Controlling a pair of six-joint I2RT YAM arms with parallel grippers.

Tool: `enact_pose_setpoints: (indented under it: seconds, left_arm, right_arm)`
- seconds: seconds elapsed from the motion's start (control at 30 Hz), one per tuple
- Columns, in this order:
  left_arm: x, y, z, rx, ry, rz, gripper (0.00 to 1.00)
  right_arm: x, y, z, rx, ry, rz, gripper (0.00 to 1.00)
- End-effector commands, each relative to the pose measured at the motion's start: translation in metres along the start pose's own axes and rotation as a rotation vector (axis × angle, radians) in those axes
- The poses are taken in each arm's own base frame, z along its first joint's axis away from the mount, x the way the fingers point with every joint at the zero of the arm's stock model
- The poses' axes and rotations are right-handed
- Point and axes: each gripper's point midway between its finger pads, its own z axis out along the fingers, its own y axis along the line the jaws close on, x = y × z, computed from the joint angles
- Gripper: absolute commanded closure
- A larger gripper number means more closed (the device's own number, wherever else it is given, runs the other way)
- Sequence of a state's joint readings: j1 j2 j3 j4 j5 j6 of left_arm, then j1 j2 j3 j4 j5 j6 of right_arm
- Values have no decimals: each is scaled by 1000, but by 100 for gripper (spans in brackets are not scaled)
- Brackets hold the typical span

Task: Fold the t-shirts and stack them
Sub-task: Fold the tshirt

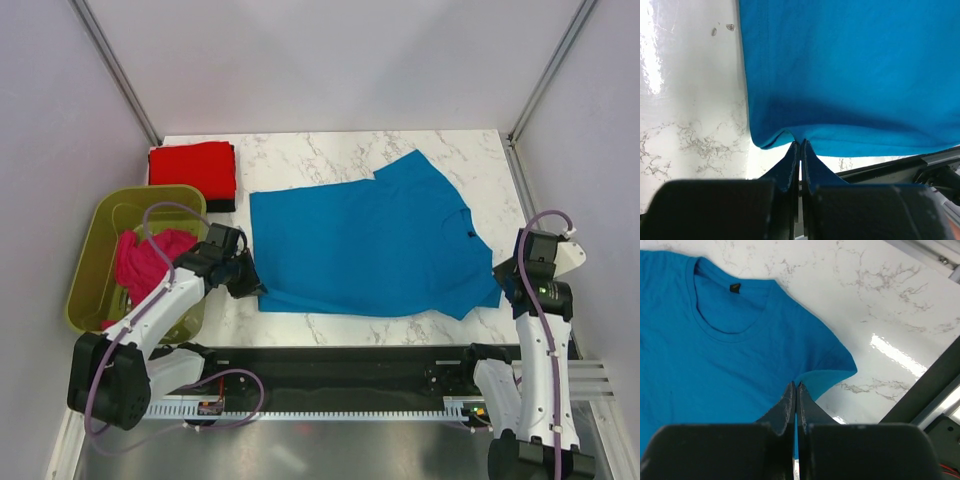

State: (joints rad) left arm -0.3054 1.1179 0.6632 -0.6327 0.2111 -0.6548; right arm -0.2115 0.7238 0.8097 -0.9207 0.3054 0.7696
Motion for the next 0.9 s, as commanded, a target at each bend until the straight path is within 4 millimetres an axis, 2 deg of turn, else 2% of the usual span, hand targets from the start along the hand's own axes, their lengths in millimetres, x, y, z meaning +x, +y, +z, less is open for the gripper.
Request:
enact_pose_setpoints:
  seconds: [0.0,0.03,0.23,0.37,0.43,0.57,0.8,0.87]
  left_arm:
    - [-9,1,4,-20,-42,-35,98]
    - [-11,2,4,-31,-47,-36,98]
    - [-21,11,4,-100,-86,-46,98]
    - [-28,16,5,-136,-110,-57,98]
    - [-30,16,7,-149,-110,-61,98]
    - [-37,16,9,-169,-118,-59,98]
    - [-63,9,5,-206,-162,-27,98]
    - [-67,10,6,-221,-168,-25,98]
  right_arm:
    - [7,17,6,-86,34,-21,100]
    - [6,24,9,-115,30,-18,100]
    - [-1,36,35,-70,58,-80,100]
    - [-8,48,46,-69,57,-117,100]
    - [-13,53,48,-66,49,-147,100]
    - [-25,76,51,-93,31,-189,100]
    - [-28,109,54,-155,22,-257,100]
    - [-30,117,62,-154,31,-301,100]
